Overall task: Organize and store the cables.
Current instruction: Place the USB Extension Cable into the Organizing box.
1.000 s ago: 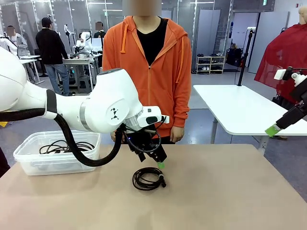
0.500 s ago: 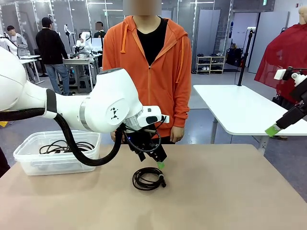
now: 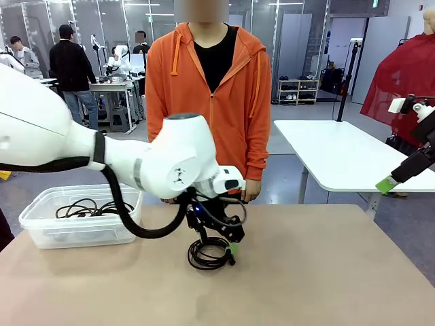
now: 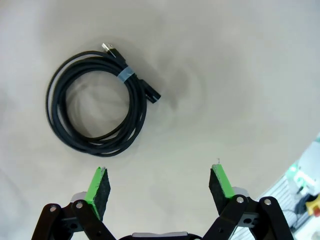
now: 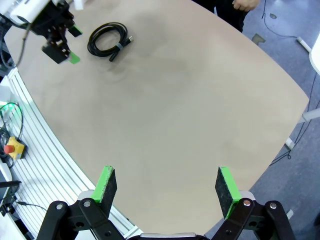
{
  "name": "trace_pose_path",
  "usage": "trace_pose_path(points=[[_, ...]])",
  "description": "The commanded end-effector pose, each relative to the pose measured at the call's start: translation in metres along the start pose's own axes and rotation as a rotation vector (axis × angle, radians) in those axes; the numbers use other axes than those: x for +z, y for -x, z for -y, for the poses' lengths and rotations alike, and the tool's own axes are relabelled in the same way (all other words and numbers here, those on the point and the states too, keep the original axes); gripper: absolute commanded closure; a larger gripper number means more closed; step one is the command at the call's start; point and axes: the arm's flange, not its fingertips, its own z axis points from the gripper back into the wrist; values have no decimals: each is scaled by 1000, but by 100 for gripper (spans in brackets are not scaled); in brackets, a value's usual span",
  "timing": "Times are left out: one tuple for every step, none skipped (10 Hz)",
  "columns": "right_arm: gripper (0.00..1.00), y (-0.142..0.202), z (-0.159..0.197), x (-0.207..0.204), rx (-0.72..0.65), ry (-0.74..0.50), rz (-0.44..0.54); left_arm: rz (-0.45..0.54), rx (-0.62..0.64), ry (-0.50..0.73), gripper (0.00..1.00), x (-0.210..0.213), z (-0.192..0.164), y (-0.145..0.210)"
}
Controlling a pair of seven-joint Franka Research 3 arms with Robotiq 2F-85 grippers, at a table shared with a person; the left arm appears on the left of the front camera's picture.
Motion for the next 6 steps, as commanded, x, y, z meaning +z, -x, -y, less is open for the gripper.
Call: trace_pose_path(points=[[0,0,1,1,5,4,-9,-23,95,-5,0,-7,19,-26],[0,0,1,1,5,4,-9,-34,147,-21,0,-12,19,-27],[0,0,1,1,5,4,-9,-71,187,-56,0,-23,24,-32],[0,0,1,1,5,4,-9,-107,226,-87,0,-32,26,-36],[0,0,1,1,5,4,-9,-110,274,-80,0,-36,27,-39],[0,0,1,1,5,4,-9,-108,304,-64,0,-39,27,-42]])
